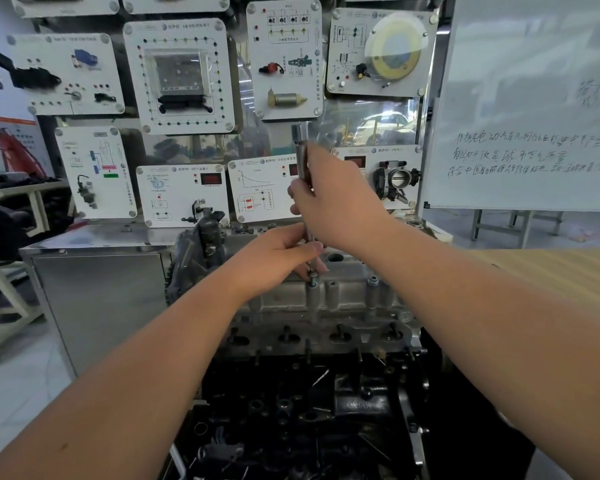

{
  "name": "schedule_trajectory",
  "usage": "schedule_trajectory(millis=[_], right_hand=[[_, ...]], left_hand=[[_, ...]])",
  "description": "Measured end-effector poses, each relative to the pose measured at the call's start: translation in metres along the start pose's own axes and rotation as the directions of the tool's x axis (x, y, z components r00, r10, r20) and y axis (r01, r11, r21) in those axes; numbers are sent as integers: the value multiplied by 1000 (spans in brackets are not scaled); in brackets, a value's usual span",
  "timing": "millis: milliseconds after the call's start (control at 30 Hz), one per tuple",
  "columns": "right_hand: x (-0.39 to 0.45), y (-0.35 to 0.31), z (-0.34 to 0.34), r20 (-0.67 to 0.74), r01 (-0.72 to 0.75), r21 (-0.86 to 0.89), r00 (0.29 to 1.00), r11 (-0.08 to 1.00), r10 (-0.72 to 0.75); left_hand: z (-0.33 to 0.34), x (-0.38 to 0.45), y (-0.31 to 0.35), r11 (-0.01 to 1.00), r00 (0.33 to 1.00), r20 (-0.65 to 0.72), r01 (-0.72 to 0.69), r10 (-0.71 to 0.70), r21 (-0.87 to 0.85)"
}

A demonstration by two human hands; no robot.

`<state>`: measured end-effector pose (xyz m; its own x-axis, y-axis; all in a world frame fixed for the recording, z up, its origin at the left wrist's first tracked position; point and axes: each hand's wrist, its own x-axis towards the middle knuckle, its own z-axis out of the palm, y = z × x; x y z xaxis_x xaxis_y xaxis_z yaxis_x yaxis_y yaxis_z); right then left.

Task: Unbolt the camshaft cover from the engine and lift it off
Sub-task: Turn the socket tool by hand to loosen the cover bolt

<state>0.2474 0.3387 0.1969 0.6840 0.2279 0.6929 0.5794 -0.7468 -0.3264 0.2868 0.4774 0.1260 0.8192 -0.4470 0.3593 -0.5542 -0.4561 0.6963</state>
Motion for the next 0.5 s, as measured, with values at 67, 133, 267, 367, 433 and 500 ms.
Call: schedule_trajectory(millis=[67,133,267,367,433,500], right_hand=[[-2,-1,2,19,20,23,1000,1000,-20],[-6,-1,5,-8,11,82,1000,997,-10],[-8,4,5,-119,-6,152,993,988,24],[-4,6,1,-150,-6,127,988,992,25],[-1,5,-1,-121,2,135,993,991,14],[-1,4,-2,-83,8,142,997,990,4]], left_hand=[[-2,-1,1,1000,1000,12,15,-15,-12],[-2,-1,1,1000,1000,-10,15,-15,-5],[6,-1,0,999,998,-67,-8,10,32],[7,0,0,998,998,-64,-7,10,55],[5,1,-1,999,999,-45,8,-6,49],[2,0,-2,1000,1000,-12,9,-9,27]])
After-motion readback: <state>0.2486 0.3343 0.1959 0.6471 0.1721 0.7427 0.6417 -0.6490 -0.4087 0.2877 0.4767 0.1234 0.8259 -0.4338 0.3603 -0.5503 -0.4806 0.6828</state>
